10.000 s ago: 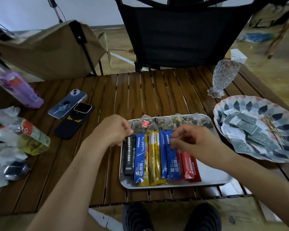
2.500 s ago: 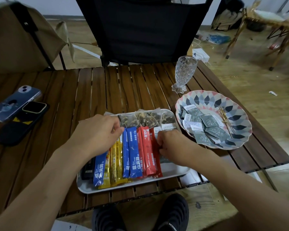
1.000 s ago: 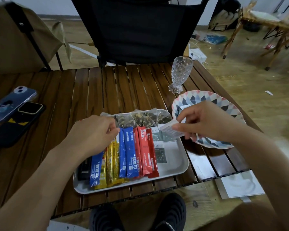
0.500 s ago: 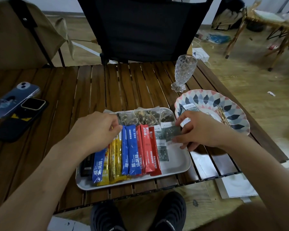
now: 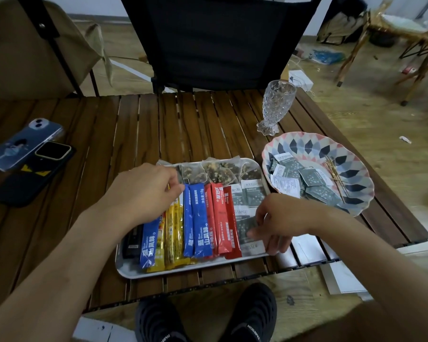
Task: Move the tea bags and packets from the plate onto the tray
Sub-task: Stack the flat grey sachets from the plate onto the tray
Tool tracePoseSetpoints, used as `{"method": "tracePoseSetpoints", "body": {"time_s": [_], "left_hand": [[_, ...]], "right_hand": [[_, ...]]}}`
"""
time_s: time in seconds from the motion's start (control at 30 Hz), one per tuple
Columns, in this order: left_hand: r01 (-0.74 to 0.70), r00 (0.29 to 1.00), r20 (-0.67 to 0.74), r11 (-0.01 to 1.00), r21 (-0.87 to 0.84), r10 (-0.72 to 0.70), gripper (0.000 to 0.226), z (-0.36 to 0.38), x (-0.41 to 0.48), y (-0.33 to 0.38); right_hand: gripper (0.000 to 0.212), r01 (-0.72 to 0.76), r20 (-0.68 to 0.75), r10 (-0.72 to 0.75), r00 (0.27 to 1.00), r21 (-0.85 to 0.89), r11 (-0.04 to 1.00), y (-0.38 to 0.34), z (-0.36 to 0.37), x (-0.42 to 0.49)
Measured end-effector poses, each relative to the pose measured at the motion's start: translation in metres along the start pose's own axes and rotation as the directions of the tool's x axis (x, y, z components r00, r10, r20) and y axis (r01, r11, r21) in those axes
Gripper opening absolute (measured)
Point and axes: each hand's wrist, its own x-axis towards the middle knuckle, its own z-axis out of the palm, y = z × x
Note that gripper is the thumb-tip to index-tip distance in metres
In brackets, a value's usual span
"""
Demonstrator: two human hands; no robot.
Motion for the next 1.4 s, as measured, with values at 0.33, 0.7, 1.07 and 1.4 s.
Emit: {"method": "tracePoseSetpoints", "body": {"time_s": [0.33, 0.7, 1.07, 1.4], "left_hand": [[0.008, 1.000, 0.004, 1.000, 0.016, -0.008, 0.024, 0.001, 0.000, -0.002], [0.005, 1.000, 0.002, 1.000, 0.020, -0.005, 0.024, 0.001, 0.000, -0.001], [-0.006, 1.000, 0.021, 0.999, 0.031, 0.006, 0.023, 0.001, 0.001, 0.004], [-0.003, 1.000, 0.028, 1.000, 0.014, 0.002, 0.022, 0.002, 0.002, 0.004]], "right_hand": [[0.040, -0.024, -0.074, 0.009, 0.997, -0.203, 0.979, -0.001, 0.011, 0.008], [0.033, -0.069, -0.557, -0.118, 0.822, -0.304, 0.950, 0.022, -0.050, -0.004], [0.034, 0.017, -0.540, -0.275, 0.796, -0.434, 0.901, 0.062, -0.076, 0.021], [0.020, 0.086, -0.633, -0.236, 0.737, -0.258, 0.962, 0.048, -0.078, -0.007]]}}
